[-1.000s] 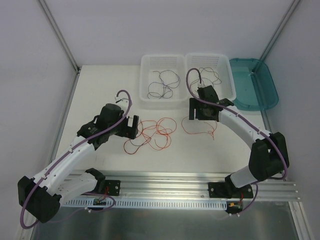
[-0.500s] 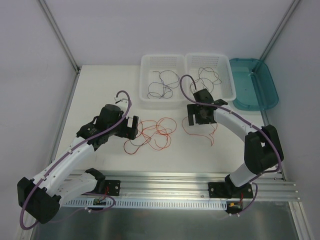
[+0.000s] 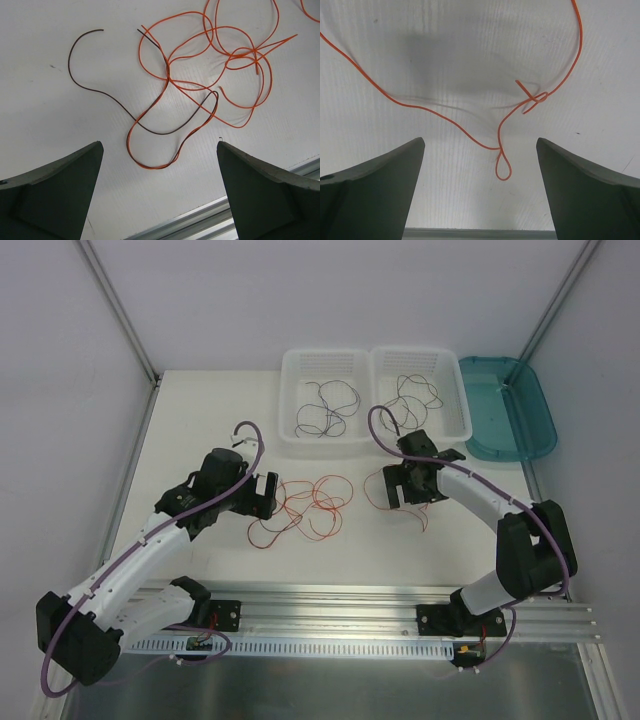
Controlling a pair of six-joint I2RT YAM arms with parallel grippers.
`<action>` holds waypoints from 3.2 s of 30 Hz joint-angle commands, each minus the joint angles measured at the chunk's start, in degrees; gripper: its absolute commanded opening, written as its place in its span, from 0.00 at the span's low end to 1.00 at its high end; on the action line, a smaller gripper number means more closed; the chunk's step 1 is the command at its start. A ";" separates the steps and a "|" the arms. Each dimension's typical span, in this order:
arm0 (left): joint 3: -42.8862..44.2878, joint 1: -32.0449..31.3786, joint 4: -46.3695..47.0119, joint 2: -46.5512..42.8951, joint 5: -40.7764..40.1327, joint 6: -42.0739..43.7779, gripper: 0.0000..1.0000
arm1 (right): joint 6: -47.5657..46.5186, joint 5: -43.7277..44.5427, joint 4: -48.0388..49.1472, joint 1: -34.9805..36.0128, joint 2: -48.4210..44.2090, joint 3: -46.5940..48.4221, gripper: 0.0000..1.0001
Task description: Untangle the cables
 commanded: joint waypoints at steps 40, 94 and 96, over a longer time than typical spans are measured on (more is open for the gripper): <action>-0.12 0.49 0.85 0.59 3.36 1.83 0.99 | -16.30 -15.95 3.70 -11.19 14.16 4.14 0.51; -0.29 0.49 0.85 -0.47 2.49 2.18 0.99 | -0.74 -3.39 5.27 -33.51 -11.15 48.25 0.01; -0.29 0.49 0.85 -0.47 2.31 2.09 0.99 | -0.74 -0.32 9.13 -34.22 -11.15 48.52 0.01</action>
